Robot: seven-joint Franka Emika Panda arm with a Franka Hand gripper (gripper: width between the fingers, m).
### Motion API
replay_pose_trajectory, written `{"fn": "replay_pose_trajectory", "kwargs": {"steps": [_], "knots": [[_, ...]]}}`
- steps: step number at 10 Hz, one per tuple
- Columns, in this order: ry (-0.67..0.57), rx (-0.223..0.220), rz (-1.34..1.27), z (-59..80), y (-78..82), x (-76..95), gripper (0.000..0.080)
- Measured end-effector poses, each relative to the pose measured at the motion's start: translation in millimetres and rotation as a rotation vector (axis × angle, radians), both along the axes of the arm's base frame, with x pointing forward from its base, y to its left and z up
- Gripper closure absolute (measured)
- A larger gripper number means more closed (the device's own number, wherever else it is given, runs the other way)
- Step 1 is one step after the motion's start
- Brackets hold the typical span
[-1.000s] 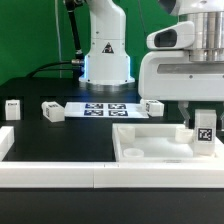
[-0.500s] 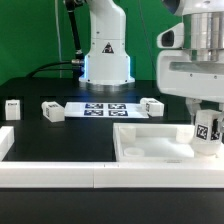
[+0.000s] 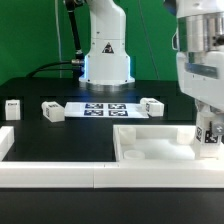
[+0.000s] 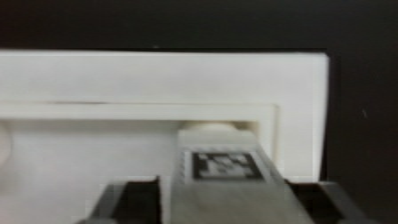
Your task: Assemble square table
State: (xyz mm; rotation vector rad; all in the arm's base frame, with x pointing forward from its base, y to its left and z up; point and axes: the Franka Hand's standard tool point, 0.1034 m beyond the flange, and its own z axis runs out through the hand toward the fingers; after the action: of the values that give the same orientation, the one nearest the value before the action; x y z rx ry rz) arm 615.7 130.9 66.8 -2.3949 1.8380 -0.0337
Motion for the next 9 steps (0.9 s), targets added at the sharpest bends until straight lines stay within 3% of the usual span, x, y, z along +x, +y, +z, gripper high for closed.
{"fn": "replay_pose_trajectory", "kwargs": {"steps": [1,2,3,7,9], "knots": [[-0.008,-0.014,0.117,-0.9,-0.2,-1.1,0.0273],[-0.035,-0.044,0.330,-0.3,-3.1,1.2,0.0189],[-0.051,-0.063,0.498,0.2,-5.3,2.4,0.0189],[-0.069,-0.094,0.758,0.1,-7.7,2.8,0.0151],[-0.089,-0.152,1.088,5.5,-17.2,10.8,0.0151]]}}
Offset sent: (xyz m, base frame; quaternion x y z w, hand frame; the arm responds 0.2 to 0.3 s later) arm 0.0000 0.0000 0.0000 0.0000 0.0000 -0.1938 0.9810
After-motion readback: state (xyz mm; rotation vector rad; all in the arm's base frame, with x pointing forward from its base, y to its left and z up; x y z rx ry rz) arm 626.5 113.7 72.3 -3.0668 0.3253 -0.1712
